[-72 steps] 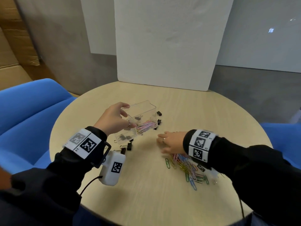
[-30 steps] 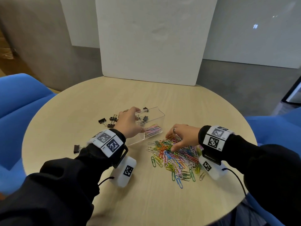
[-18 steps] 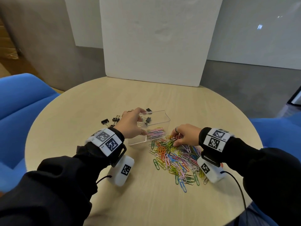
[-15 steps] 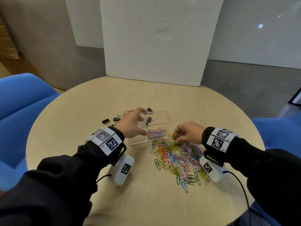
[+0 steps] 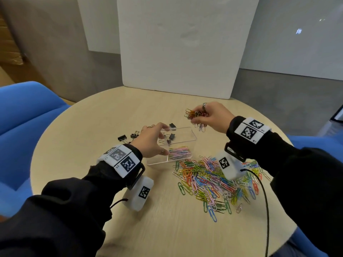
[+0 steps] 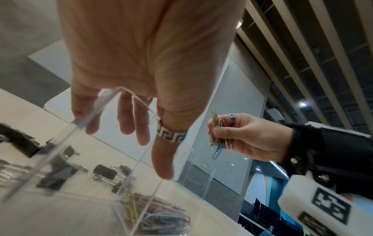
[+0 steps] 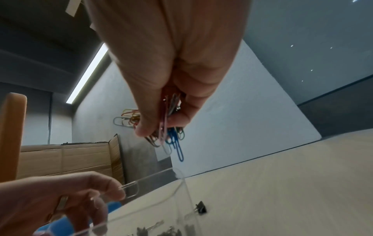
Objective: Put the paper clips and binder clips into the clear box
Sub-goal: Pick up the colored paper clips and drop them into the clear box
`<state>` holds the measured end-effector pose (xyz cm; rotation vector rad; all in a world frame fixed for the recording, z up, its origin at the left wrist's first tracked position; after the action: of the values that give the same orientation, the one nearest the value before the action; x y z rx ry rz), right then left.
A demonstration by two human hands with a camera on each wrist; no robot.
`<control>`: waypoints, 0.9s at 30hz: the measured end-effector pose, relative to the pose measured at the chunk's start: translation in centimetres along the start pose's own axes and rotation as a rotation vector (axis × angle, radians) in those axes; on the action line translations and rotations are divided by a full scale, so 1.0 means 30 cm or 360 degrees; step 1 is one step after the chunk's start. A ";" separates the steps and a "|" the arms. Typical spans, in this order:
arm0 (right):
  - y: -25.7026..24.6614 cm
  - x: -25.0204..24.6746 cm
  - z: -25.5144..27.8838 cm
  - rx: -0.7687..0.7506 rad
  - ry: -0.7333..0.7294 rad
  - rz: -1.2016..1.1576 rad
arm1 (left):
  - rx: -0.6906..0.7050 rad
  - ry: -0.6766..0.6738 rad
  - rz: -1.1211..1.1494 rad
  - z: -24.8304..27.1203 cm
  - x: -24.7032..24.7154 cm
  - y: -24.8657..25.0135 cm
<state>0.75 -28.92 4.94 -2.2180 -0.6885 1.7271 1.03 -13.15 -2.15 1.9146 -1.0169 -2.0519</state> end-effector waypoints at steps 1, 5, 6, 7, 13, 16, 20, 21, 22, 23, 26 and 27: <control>-0.016 0.015 -0.010 -0.0012 -0.0013 -0.0032 | -0.0001 0.0000 -0.0004 0.000 0.000 0.000; -0.051 0.116 -0.012 -0.0068 -0.0152 -0.0060 | 0.0013 0.0000 -0.0037 -0.001 -0.001 0.000; -0.051 0.137 -0.007 -0.0078 -0.0162 -0.0068 | 0.0018 -0.0001 -0.0042 -0.002 -0.001 0.000; -0.051 0.150 -0.002 -0.0088 -0.0141 -0.0085 | 0.0022 -0.0003 -0.0044 -0.003 -0.001 -0.001; -0.073 0.176 0.044 -0.0352 0.0050 0.0030 | 0.0043 -0.0008 -0.0053 -0.004 0.001 -0.002; -0.075 0.205 0.057 -0.0417 -0.0055 0.0176 | 0.0050 -0.0014 -0.0052 -0.005 0.002 -0.003; -0.064 0.206 0.048 -0.0299 -0.0242 0.0262 | 0.0057 -0.0020 -0.0053 -0.004 0.002 -0.003; -0.063 0.199 0.045 -0.0259 -0.0273 0.0213 | 0.0059 -0.0020 -0.0049 -0.004 0.001 -0.003; -0.063 0.190 0.042 -0.0224 -0.0304 0.0151 | 0.0059 -0.0021 -0.0043 -0.004 0.001 -0.003; -0.065 0.183 0.039 -0.0199 -0.0333 0.0095 | 0.0058 -0.0021 -0.0037 -0.004 0.001 -0.003; -0.072 0.162 0.024 -0.0179 -0.0344 0.0023 | 0.0053 -0.0015 -0.0032 -0.002 0.000 -0.004; -0.074 0.154 0.021 -0.0188 -0.0325 0.0058 | 0.0051 -0.0015 -0.0027 -0.002 0.001 -0.004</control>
<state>0.55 -24.74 1.91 -2.1605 -0.8192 1.9996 1.13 -13.10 -2.23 1.9375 -1.0452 -2.0680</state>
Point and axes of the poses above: each hand's wrist, its own z-axis away from the middle knuckle, its own x-axis out of the palm, y = z × x, the point moved 8 cm from there along -z, towards the middle knuckle, and after that the axes turned 6 degrees about y, right-handed, at the moved point
